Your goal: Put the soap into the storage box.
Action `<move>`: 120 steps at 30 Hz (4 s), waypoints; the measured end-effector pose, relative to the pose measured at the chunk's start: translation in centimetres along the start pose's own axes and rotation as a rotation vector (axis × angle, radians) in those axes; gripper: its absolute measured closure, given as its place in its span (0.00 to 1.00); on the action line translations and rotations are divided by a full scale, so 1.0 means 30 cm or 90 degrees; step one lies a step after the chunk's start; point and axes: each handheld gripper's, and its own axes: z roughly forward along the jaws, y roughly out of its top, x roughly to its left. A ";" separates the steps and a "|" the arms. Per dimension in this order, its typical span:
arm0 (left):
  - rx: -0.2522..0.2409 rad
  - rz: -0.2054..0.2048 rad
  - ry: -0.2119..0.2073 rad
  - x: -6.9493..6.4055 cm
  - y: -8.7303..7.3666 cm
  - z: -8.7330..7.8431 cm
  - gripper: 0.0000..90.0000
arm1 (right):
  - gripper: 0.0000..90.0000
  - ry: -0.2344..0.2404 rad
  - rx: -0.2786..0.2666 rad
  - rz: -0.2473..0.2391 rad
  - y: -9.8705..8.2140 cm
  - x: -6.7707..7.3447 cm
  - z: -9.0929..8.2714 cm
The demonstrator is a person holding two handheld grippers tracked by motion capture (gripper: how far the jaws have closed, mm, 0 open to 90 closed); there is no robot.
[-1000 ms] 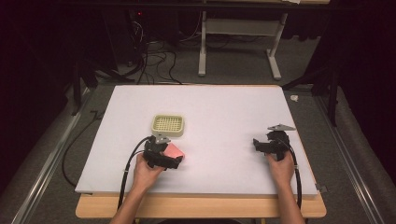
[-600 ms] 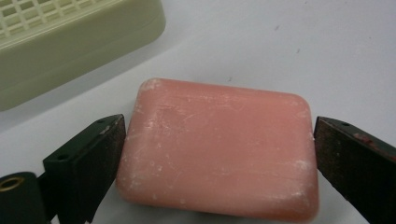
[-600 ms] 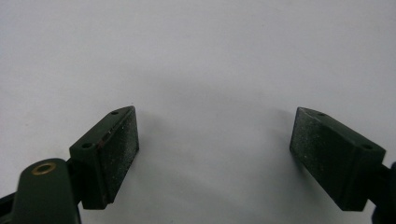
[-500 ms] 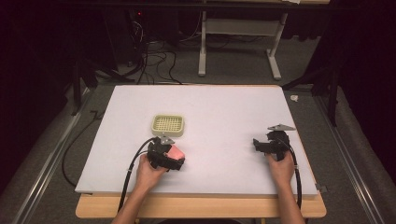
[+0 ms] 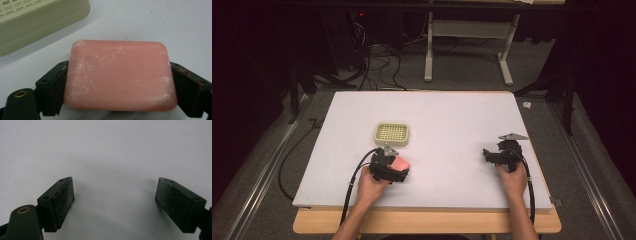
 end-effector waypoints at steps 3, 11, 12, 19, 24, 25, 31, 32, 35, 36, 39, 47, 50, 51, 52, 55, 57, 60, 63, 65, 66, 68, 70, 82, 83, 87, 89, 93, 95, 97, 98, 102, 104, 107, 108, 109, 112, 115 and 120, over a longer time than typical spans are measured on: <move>-0.001 -0.005 -0.002 0.003 0.000 -0.002 0.15 | 0.18 0.000 0.000 0.000 0.000 0.000 0.000; -0.004 -0.004 -0.004 0.003 -0.005 -0.010 0.16 | 0.18 0.000 0.000 -0.001 0.000 0.000 0.000; -0.005 -0.004 -0.005 0.003 -0.005 -0.012 0.16 | 0.18 0.000 0.000 0.000 0.000 0.000 0.000; -0.024 -0.011 -0.014 0.008 0.000 -0.040 0.16 | 0.18 0.000 0.000 0.000 0.000 0.000 0.000; -0.028 -0.018 -0.020 0.011 0.010 -0.061 0.16 | 0.18 0.000 0.000 -0.001 0.000 0.000 0.000; -0.033 -0.021 -0.021 0.011 0.013 -0.067 0.16 | 0.18 0.000 0.000 0.000 0.000 0.000 0.000; -0.051 -0.034 -0.030 0.017 0.024 -0.095 0.16 | 0.18 0.000 0.000 -0.001 0.000 0.000 0.000; -0.050 -0.035 -0.029 0.019 0.025 -0.100 0.16 | 0.18 0.000 0.000 0.000 0.000 0.000 0.000; -0.050 -0.036 -0.023 0.024 0.026 -0.114 0.16 | 0.18 0.000 0.000 -0.001 0.000 0.000 0.000; -0.051 -0.037 -0.021 0.027 0.027 -0.120 0.16 | 0.18 0.000 0.000 -0.001 0.000 0.000 0.000; -0.059 -0.047 -0.020 0.036 0.031 -0.138 0.16 | 0.18 0.000 0.000 -0.001 0.000 0.000 0.000; -0.070 -0.063 -0.016 0.061 0.046 -0.156 0.16 | 0.18 0.000 0.000 -0.001 0.000 0.000 0.000; -0.069 -0.065 -0.010 0.070 0.053 -0.161 0.16 | 0.18 0.000 -0.001 -0.001 0.000 0.000 0.000; -0.072 -0.066 -0.007 0.074 0.057 -0.165 0.16 | 0.18 0.000 0.000 -0.001 0.000 0.000 0.000; -0.075 -0.068 -0.005 0.076 0.060 -0.168 0.16 | 0.18 0.000 -0.001 -0.001 0.000 0.000 0.000; -0.083 -0.073 -0.001 0.086 0.071 -0.174 0.16 | 0.18 0.000 0.000 -0.001 0.000 0.000 0.000; -0.087 -0.077 0.000 0.091 0.077 -0.175 0.16 | 0.18 0.000 0.000 -0.001 0.000 0.000 0.000; -0.087 -0.083 -0.004 0.101 0.084 -0.174 0.16 | 0.18 0.000 0.000 -0.001 0.000 0.000 0.000; -0.087 -0.089 0.004 0.109 0.094 -0.173 0.16 | 0.18 0.000 0.000 0.000 0.000 0.000 0.000; -0.091 -0.095 0.003 0.117 0.101 -0.173 0.16 | 0.18 0.000 0.000 0.000 0.000 0.000 0.000; -0.091 -0.098 0.002 0.121 0.105 -0.174 0.16 | 0.18 0.000 0.000 0.000 0.000 0.000 0.000; -0.096 -0.105 0.000 0.128 0.111 -0.173 0.16 | 0.18 0.000 0.000 0.000 0.000 0.000 0.000; -0.098 -0.118 -0.007 0.139 0.114 -0.171 0.16 | 0.18 0.000 0.000 0.000 0.000 0.000 0.000; -0.081 -0.116 0.005 0.165 0.160 -0.153 0.16 | 0.18 0.000 0.000 -0.001 0.000 0.000 0.000; -0.077 -0.117 0.009 0.169 0.167 -0.148 0.16 | 0.18 0.000 0.000 -0.001 0.000 0.000 0.000; -0.071 -0.127 0.012 0.189 0.185 -0.129 0.16 | 0.18 0.000 0.000 0.000 0.000 0.000 0.000; -0.065 -0.133 0.012 0.198 0.191 -0.119 0.16 | 0.18 0.000 0.000 0.000 0.000 0.000 0.000; -0.049 -0.127 0.026 0.204 0.205 -0.090 0.16 | 0.18 0.000 0.000 -0.001 0.000 0.000 0.000; -0.046 -0.127 0.034 0.208 0.213 -0.078 0.16 | 0.18 0.000 0.000 -0.001 0.000 0.000 0.000; -0.045 -0.120 0.051 0.209 0.222 -0.067 0.16 | 0.18 0.000 0.000 -0.001 0.000 0.000 0.000; -0.048 -0.123 0.050 0.212 0.224 -0.063 0.16 | 0.18 0.000 0.000 0.000 0.000 0.000 0.000; -0.037 -0.139 0.058 0.232 0.234 -0.032 0.16 | 0.18 0.000 0.000 -0.001 0.000 0.000 0.000; -0.033 -0.143 0.060 0.239 0.242 -0.020 0.16 | 0.18 0.000 0.000 0.000 0.000 0.000 0.000; -0.029 -0.148 0.069 0.247 0.254 -0.004 0.16 | 0.18 0.000 0.000 -0.001 0.000 0.000 0.000; -0.030 -0.153 0.065 0.250 0.256 0.000 0.16 | 0.18 0.000 0.000 -0.001 0.000 0.000 0.000; -0.031 -0.159 0.064 0.254 0.257 0.005 0.16 | 0.18 0.000 0.000 -0.001 0.000 0.000 0.000; -0.022 -0.167 0.071 0.263 0.254 0.023 0.16 | 0.18 0.000 0.000 0.000 0.000 0.000 0.000; -0.012 -0.173 0.079 0.270 0.250 0.039 0.16 | 0.18 0.000 0.000 -0.001 0.000 0.000 0.000; -0.009 -0.182 0.083 0.275 0.249 0.057 0.16 | 0.18 0.000 0.000 -0.001 0.000 0.000 0.000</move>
